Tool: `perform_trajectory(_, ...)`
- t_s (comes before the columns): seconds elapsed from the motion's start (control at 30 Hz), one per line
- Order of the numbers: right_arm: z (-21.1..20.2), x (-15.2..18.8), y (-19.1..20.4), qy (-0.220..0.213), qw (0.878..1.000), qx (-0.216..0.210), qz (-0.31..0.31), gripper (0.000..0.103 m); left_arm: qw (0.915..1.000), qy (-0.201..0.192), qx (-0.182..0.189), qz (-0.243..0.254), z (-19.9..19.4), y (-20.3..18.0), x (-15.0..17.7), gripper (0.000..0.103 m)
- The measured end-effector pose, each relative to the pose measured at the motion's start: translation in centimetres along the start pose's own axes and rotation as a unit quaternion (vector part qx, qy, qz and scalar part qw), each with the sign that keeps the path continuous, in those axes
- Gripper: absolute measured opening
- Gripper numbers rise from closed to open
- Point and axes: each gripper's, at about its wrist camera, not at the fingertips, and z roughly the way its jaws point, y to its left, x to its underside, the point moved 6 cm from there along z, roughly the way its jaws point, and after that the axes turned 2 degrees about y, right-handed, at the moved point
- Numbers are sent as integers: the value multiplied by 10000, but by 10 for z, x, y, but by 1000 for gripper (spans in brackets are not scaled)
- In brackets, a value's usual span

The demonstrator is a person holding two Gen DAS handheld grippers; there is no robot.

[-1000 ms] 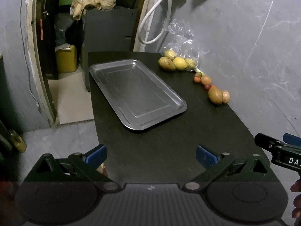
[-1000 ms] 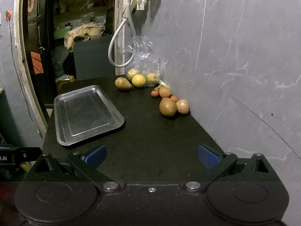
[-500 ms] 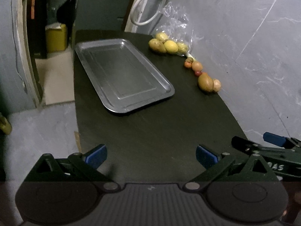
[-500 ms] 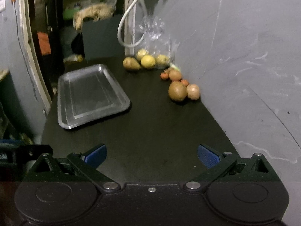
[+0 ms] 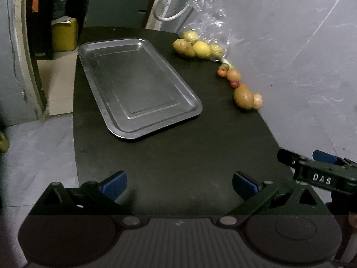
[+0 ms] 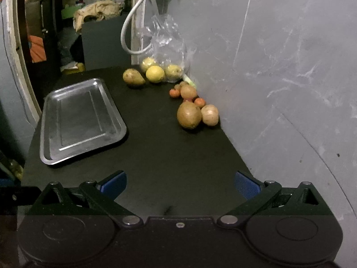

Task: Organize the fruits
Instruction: 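Move the left tool to the large brown pear while the right tool reaches a round pale fruit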

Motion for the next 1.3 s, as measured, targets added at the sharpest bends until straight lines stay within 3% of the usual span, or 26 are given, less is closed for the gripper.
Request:
perform_trajectory(0.27, 25, -13, -4, 245, 9964, -799, 101, 103, 9990, 191, -385, 113, 15, -6, -39, 102)
perform_trajectory(0.4, 29, -40, -23, 128, 9933, -1068, 424, 103, 9967, -24, -490, 650, 25, -25, -66, 102)
perform_trajectory(0.53, 48, -63, -42, 173, 9938, -895, 635, 103, 9889, -256, -473, 1387, 38, -49, -88, 102)
perform_trajectory(0.67, 67, -79, -53, 2, 9949, -373, 941, 102, 9716, -595, -518, 2233, 54, -71, -106, 102)
perform_trajectory(0.8, 84, -91, -58, -351, 9853, -414, 1622, 102, 9488, -811, -534, 3006, 80, -91, -115, 102)
perform_trajectory(0.93, 108, -99, -63, -353, 9761, -550, 2071, 102, 9379, -769, -203, 3375, 107, -107, -121, 102)
perform_trajectory(1.07, 135, -97, -67, -175, 9684, -577, 2421, 99, 9225, -478, 196, 3825, 134, -120, -126, 102)
perform_trajectory(1.2, 150, -92, -70, -215, 9647, -409, 2591, 95, 9022, -426, 313, 4281, 157, -128, -132, 102)
perform_trajectory(1.3, 157, -90, -75, -286, 9610, -295, 2734, 93, 8918, -477, 376, 4483, 175, -138, -134, 102)
